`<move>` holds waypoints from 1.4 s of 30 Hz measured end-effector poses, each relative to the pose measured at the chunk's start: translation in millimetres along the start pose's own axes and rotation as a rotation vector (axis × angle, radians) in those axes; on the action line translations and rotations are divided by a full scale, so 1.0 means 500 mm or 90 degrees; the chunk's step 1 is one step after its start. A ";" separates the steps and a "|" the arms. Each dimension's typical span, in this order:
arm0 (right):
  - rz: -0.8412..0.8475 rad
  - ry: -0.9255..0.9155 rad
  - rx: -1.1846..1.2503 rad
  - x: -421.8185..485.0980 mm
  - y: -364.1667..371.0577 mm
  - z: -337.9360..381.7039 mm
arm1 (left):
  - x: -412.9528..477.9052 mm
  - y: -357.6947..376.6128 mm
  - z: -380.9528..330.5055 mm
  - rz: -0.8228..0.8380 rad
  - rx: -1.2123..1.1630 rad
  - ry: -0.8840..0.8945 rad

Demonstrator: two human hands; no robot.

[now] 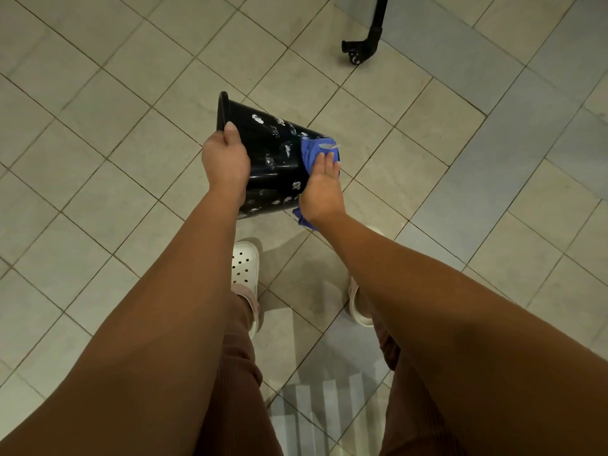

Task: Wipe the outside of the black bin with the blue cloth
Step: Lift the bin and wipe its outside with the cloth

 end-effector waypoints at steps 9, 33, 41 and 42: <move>-0.065 -0.153 0.044 -0.009 -0.017 0.044 | -0.006 0.001 0.004 0.030 -0.037 -0.034; -0.041 -0.111 -0.010 -0.018 -0.001 0.041 | -0.015 0.007 -0.013 0.064 -0.059 -0.066; 0.008 -0.341 0.005 -0.055 0.004 0.111 | -0.019 0.010 -0.013 0.085 -0.110 -0.091; 0.010 -0.338 -0.003 -0.046 -0.001 0.112 | -0.019 0.010 -0.013 0.087 -0.113 -0.087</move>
Point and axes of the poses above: each hand's wrist, its own x-axis towards the middle knuckle, its own y-axis out of the palm, z = x × y, the point moved 6 cm from there along x, towards the middle knuckle, and after that the axes turned 3 degrees about y, right-handed, at the moved point
